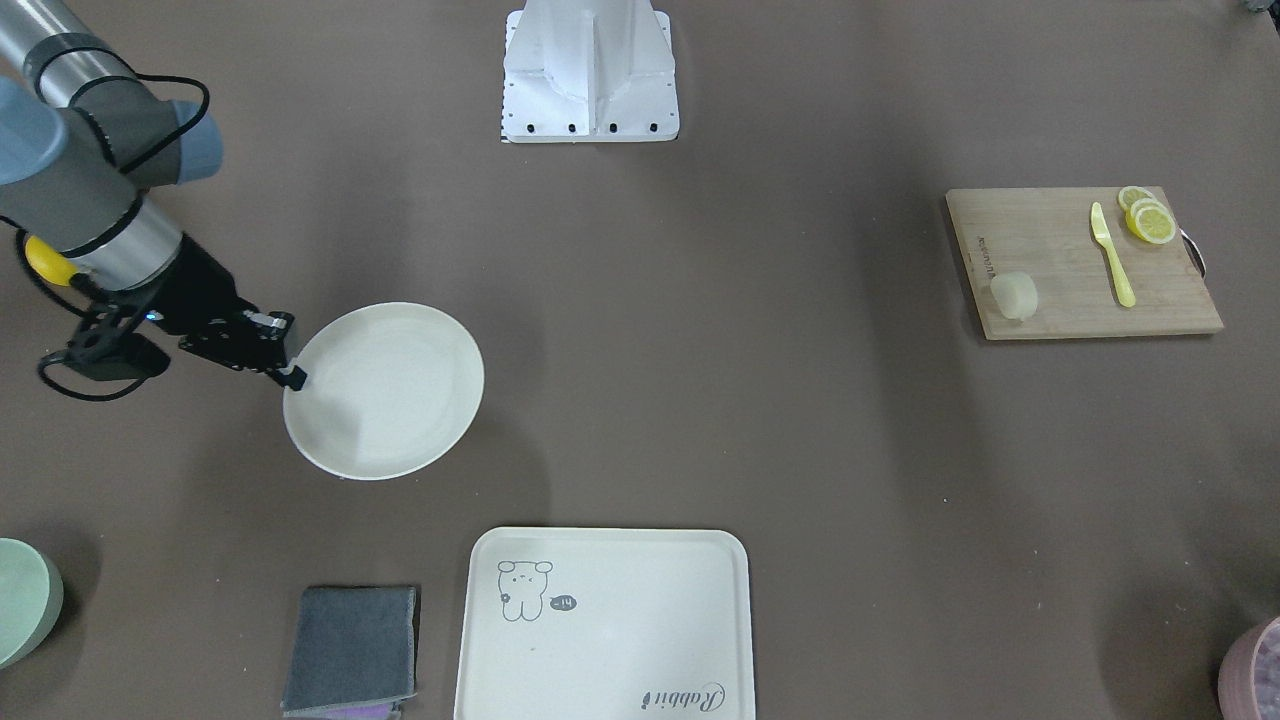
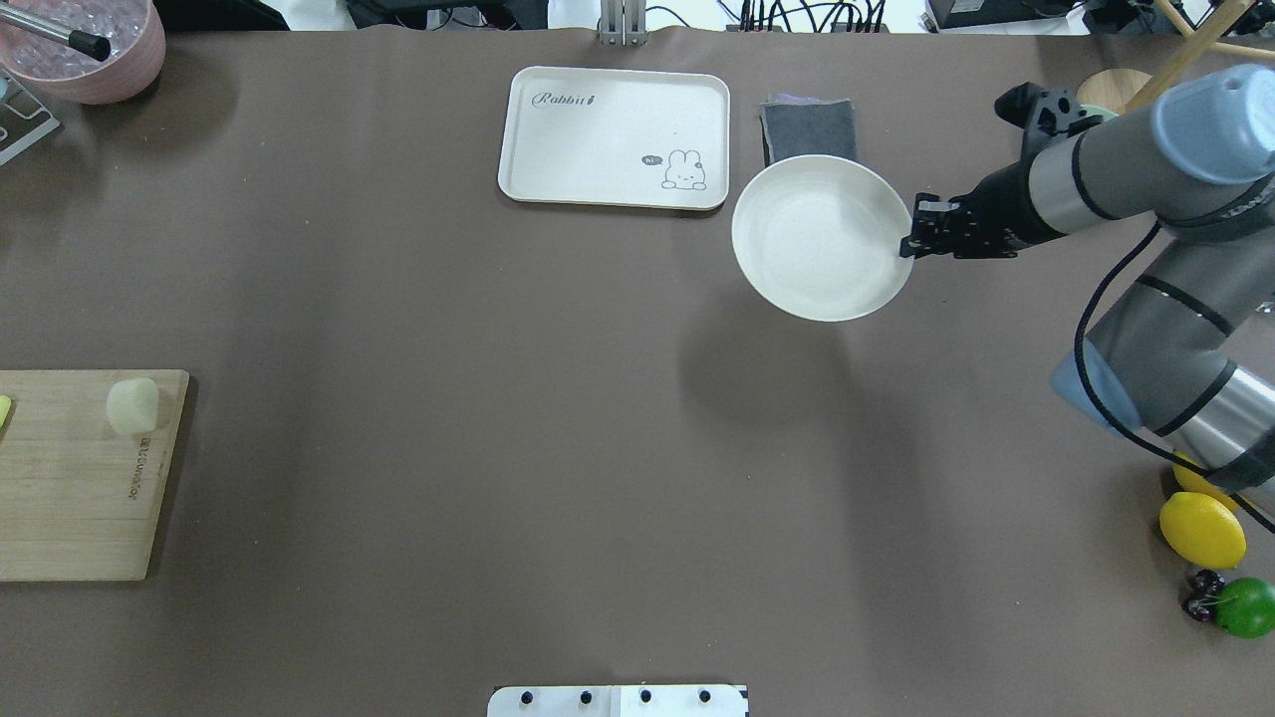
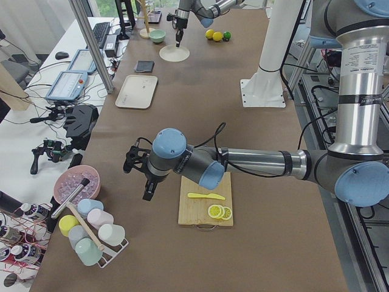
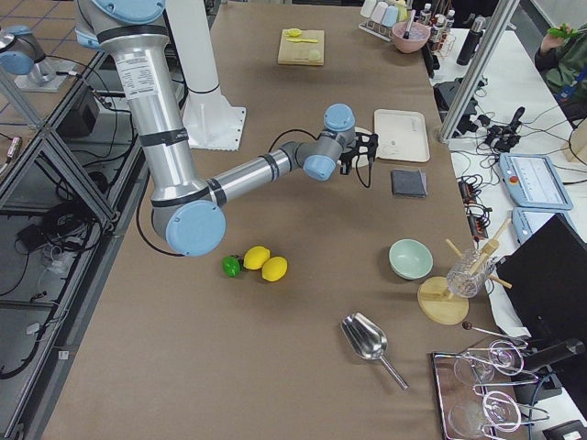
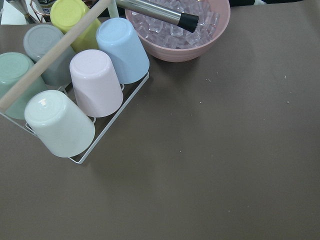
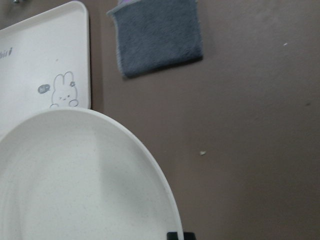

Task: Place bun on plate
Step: 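Grasp the plate rim and carry it toward the table center, release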

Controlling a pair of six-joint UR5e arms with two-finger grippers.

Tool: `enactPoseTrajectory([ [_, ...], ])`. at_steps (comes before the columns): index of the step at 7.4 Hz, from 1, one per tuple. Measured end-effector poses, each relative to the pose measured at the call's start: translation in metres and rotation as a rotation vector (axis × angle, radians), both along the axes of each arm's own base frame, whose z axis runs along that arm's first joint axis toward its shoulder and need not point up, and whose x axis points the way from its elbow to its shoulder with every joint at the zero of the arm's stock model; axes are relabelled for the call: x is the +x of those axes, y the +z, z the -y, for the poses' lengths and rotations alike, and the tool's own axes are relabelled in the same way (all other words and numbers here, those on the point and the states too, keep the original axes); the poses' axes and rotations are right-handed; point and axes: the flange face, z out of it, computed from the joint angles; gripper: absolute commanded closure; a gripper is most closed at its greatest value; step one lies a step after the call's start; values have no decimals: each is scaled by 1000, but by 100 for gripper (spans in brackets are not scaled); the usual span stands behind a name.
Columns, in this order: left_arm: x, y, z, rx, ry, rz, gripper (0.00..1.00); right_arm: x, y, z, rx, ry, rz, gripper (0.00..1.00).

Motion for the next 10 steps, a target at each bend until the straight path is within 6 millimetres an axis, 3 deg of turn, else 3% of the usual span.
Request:
enactPoseTrajectory([
  [3, 79, -22, 5, -93, -47, -112, 2, -87, -65, -50, 3, -5, -22, 100],
  [5, 139, -32, -1, -140, -90, -154, 2, -124, -80, -83, -7, -7, -45, 100],
  [6, 159, -36, -4, -149, -101, -159, 2, -146, -83, -102, -5, -8, -61, 100],
  [8, 177, -42, -8, -156, -106, -163, 2, -180, -90, -132, 7, -32, -80, 99],
  [9, 180, -43, -10, -156, -105, -164, 2, -191, -90, -137, 6, -42, -87, 46],
  [10, 182, -46, -13, -153, -101, -167, 2, -199, -90, -138, 3, -46, -94, 24],
])
